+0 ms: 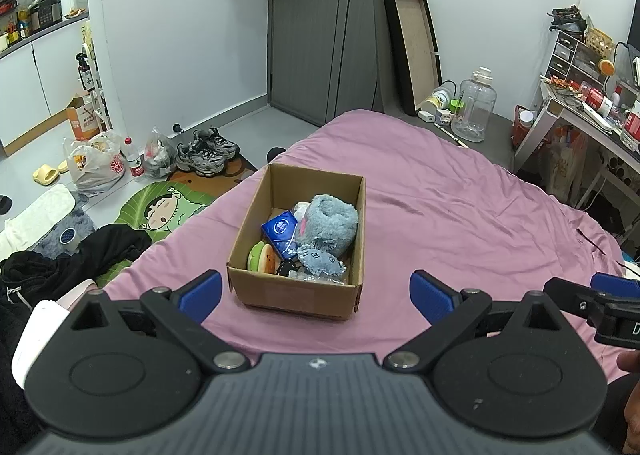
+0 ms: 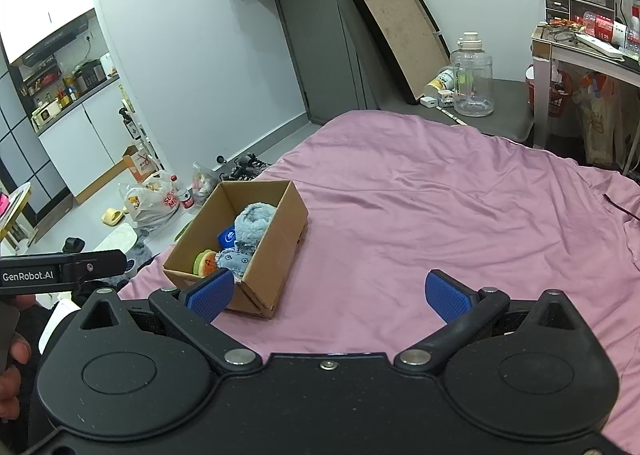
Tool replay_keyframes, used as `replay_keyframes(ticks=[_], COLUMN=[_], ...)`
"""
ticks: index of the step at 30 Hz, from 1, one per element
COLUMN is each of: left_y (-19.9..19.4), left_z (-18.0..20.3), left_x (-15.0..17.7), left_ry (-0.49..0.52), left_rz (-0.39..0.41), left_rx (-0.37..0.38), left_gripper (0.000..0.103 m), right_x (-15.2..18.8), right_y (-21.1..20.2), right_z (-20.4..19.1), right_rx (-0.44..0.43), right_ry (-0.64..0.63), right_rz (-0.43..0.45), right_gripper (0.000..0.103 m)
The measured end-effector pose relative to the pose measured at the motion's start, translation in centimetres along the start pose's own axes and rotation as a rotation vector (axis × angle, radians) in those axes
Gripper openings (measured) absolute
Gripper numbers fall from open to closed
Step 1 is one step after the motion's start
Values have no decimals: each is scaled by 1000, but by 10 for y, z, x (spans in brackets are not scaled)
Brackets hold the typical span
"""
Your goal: Organize soft objects
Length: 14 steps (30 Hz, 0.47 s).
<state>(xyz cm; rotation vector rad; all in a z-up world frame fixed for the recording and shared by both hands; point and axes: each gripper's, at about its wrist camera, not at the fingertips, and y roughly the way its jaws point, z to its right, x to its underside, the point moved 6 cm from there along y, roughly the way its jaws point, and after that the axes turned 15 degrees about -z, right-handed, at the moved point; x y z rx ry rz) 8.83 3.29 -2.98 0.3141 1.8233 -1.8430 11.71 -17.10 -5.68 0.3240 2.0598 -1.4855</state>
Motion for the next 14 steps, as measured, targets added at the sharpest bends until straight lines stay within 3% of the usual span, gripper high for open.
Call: replay_keyframes(ticks=[14], left_y=[2], left_z=[-1], left_x=[2], left_ry=[2], left_rz=[-4], left_rx=[-1], left_gripper=[99], right_x=[0], right_y=[0], right_z=[-1], right_rx=[2], right_ry=[0], right_rz=[0], right_gripper=[103])
